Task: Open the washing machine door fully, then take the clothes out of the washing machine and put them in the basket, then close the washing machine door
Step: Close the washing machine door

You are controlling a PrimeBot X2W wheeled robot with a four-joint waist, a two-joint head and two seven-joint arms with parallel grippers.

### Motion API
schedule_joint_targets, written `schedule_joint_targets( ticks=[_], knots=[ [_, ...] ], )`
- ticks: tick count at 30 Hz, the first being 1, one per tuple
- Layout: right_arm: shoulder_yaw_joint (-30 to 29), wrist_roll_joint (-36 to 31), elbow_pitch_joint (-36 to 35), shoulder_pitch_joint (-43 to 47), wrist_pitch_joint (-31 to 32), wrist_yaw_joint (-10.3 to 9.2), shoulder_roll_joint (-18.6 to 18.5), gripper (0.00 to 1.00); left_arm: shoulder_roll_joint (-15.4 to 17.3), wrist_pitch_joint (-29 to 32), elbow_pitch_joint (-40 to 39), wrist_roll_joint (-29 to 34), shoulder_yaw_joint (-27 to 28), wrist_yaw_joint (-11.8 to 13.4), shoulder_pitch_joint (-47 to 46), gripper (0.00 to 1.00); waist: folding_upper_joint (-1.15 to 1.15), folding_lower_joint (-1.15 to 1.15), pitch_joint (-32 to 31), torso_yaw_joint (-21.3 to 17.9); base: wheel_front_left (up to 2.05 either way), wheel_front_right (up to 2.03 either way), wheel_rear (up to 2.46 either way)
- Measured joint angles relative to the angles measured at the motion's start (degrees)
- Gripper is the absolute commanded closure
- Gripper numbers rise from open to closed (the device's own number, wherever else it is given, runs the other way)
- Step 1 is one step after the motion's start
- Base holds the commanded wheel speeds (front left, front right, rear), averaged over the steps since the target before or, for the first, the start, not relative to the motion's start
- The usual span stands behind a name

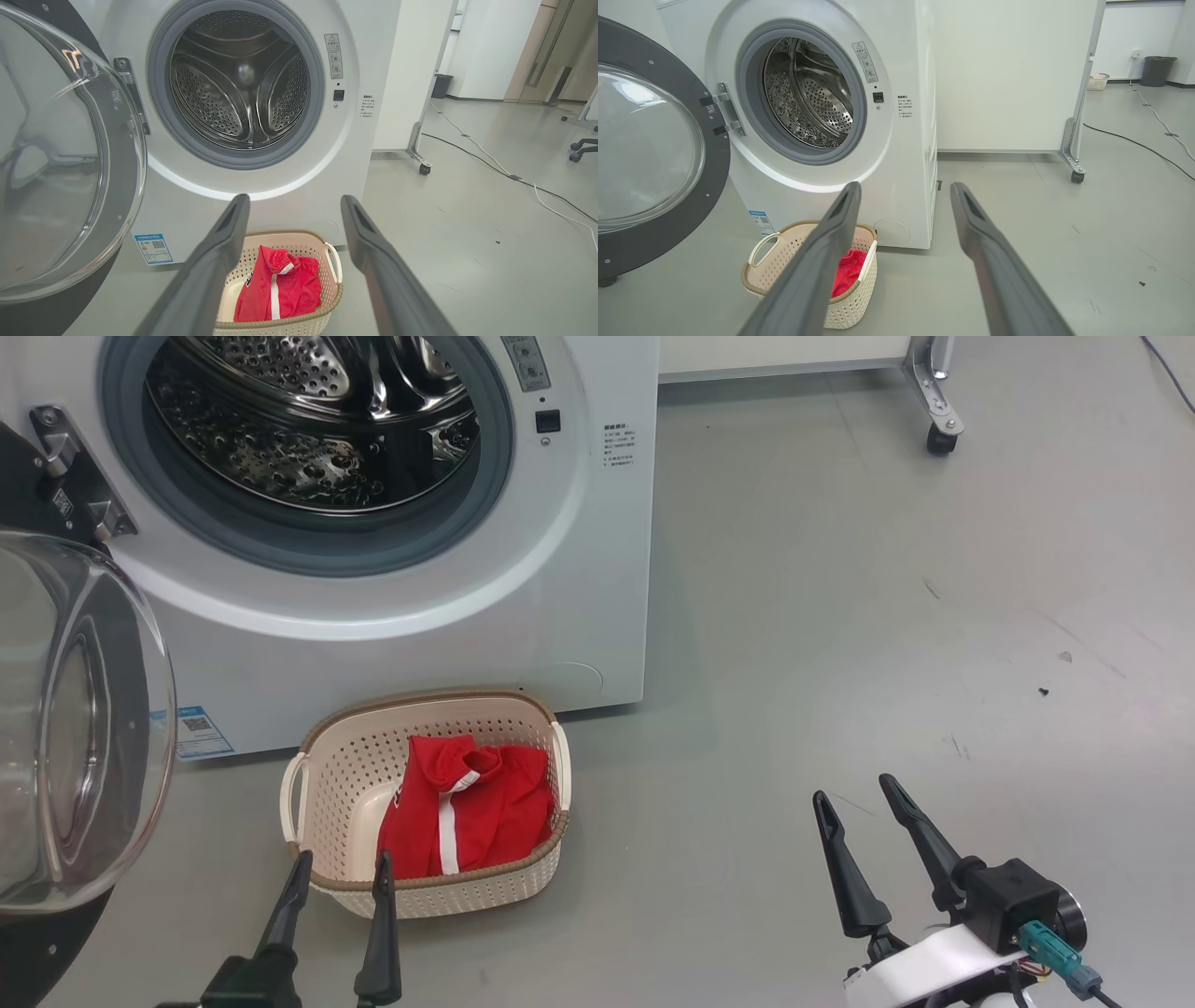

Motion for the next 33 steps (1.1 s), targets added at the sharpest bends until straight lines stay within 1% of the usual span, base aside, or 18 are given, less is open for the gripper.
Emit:
schedule_joint_targets(
  ticks=[22, 27, 33],
  knots=[
    [-0.3, -0.2, 0.0, 0.0, 0.0, 0.03, 0.1, 0.0, 0.0, 0.9, -1.1, 0.0, 0.1, 0.0, 0.7, 0.0, 0.0, 0.0, 0.0, 0.5, -0.04, 0.04, 0.0],
    [-1.2, -0.3, -0.2, 0.2, 0.0, -0.02, 0.1, 0.0, 0.0, 1.0, -1.4, 0.1, -0.1, 0.0, 0.7, 0.0, 0.0, 0.0, 0.1, 1.2, 0.0, 0.0, 0.0],
    [-1.9, -0.4, -0.7, 1.2, 0.0, -0.03, 0.2, 0.0, 0.0, 1.0, -1.6, 0.3, -0.2, 0.0, 0.7, 0.0, 0.0, 0.0, 0.5, 3.1, 0.0, 0.0, 0.0]
  ],
)
